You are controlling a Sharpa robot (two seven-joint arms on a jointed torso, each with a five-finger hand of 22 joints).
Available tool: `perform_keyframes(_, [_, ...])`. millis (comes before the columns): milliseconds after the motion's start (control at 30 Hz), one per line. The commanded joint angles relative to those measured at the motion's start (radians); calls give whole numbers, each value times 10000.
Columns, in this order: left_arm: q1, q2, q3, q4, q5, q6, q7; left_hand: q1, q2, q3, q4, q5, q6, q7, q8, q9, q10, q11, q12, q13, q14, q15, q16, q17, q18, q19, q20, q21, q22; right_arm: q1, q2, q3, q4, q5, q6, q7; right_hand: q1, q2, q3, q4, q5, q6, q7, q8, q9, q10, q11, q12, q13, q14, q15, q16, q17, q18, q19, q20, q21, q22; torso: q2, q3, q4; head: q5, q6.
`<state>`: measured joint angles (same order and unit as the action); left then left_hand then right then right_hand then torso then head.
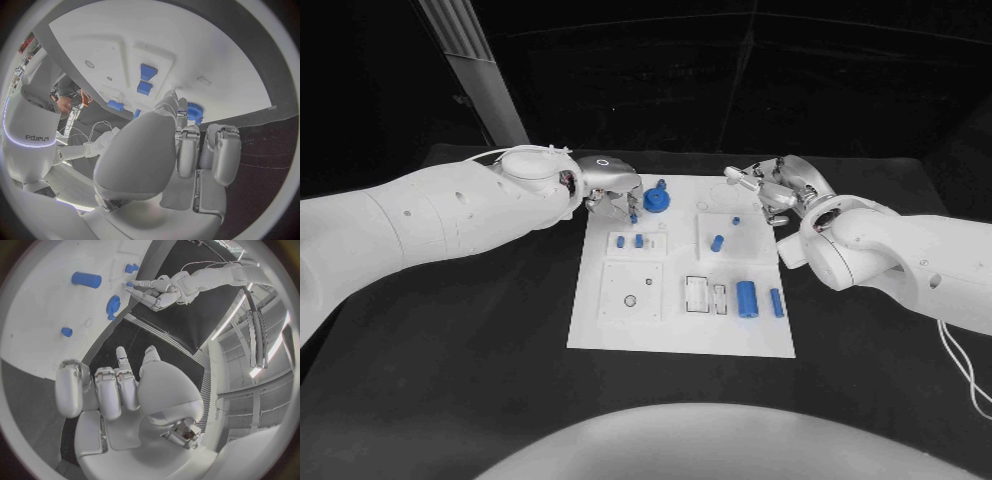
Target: Assemble the parts on the task board
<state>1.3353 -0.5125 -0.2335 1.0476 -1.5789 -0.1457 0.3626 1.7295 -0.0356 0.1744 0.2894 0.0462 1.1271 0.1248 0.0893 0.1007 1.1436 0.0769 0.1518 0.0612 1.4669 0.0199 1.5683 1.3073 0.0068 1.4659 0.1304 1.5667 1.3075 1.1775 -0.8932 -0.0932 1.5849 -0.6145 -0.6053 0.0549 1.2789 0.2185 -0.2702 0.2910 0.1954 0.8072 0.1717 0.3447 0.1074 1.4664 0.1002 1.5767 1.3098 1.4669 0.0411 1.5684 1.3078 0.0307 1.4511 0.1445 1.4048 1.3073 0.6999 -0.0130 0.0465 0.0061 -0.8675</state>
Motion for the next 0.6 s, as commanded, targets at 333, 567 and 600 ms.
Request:
perform_keyframes(333, [-7, 17, -4, -39, -37, 391, 9, 51, 52, 72, 14, 30, -40, 38, 44, 8, 1, 18, -64, -11, 1039, 30, 25, 2635, -68, 1049, -57, 41, 2633, 14, 0, 5, 27, 9, 52, 38, 94, 7, -78, -6, -2, 69, -19, 8, -14, 1044, -50, -59, 2609, 1039, -93, 24, 2630, 176, 33, -38, 20, 1596, -3, -5, 1, -12, -15])
perform_keyframes(567, [-28, 75, -4, -68, -123, 575, -12, 48, 16, 90, 10, 30, -90, 56, 2, -9, -35, 35, -125, -12, 1039, 47, 25, 2635, -68, 1049, -49, 41, 2633, 14, 4, 5, 29, 9, 57, 38, 94, 7, -78, -6, -2, 69, -19, 8, -14, 1044, -50, -59, 2609, 1039, -93, 24, 2630, 176, 33, -38, 20, 1596, -6, 3, 2, -8, -9])
perform_keyframes(600, [-31, 82, -4, -69, -143, 630, -31, 58, -10, 98, 5, 30, -120, 64, -21, -19, -68, 40, -159, -13, 1039, 52, 25, 2635, -68, 1049, -45, 41, 2633, 14, 3, 5, 32, 9, 57, 37, 94, 7, -78, -6, -2, 69, -19, 8, -14, 1044, -50, -59, 2609, 1039, -93, 24, 2630, 176, 33, -38, 20, 1596, -3, 2, -3, -5, -7])
